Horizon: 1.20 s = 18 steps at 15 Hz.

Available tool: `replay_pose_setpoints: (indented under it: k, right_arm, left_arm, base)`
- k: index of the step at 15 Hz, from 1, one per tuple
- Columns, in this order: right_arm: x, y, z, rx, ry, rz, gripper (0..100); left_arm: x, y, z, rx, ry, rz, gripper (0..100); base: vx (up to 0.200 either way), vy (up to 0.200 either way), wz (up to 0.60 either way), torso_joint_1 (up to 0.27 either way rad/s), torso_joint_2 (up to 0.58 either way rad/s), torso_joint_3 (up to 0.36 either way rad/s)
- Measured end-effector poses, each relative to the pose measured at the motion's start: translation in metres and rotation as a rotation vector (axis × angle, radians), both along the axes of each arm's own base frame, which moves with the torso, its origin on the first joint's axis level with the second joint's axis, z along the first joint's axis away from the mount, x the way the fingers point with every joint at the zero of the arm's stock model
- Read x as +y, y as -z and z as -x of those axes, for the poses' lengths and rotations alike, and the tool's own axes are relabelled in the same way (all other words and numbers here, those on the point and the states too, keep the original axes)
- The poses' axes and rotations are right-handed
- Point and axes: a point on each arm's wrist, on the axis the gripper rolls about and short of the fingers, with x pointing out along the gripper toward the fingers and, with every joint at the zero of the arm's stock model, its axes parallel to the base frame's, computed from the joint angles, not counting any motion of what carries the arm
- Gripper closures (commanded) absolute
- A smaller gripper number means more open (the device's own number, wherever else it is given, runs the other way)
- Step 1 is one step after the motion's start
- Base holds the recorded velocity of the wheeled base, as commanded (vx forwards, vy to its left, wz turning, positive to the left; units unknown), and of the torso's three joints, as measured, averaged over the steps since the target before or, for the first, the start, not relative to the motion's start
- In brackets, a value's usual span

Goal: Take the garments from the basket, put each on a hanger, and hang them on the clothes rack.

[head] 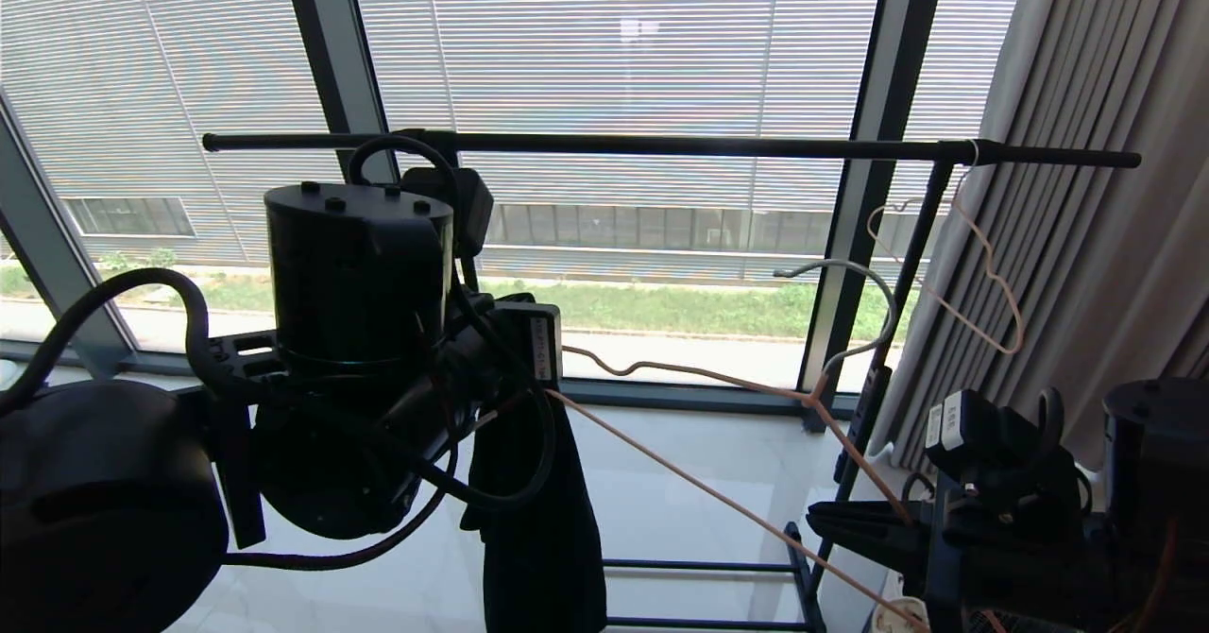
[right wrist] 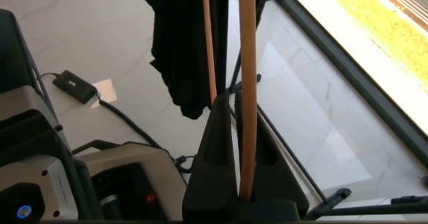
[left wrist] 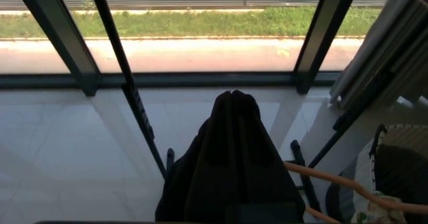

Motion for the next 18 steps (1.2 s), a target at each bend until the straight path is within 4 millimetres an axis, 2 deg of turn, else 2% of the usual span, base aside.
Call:
replay_pose_setpoints:
  k: [8, 14, 18]
  right_arm:
    - [0.023, -0.003, -0.014, -0.007, -0.026, 0.000, 100]
    - [0.025, 0.000, -0.015, 0.006, 0.026, 0.014, 100]
    - [0.024, -0.007, -0.016, 0.017, 0.061, -0.029, 100]
  left_arm:
    - [-0.007, -0.001, 0.020, 0.001, 0.071, 0.019, 100]
    - [-0.001, -0.004, 0.017, -0.005, 0.044, 0.028, 100]
    - [0.006, -0.006, 0.015, -0.011, 0.022, 0.034, 100]
  base:
    - [0.000, 0.000, 0.00, 0.000, 0.00, 0.000]
    - [0.000, 0.000, 0.00, 0.000, 0.00, 0.000]
    - [0.000, 0.000, 0.00, 0.000, 0.00, 0.000]
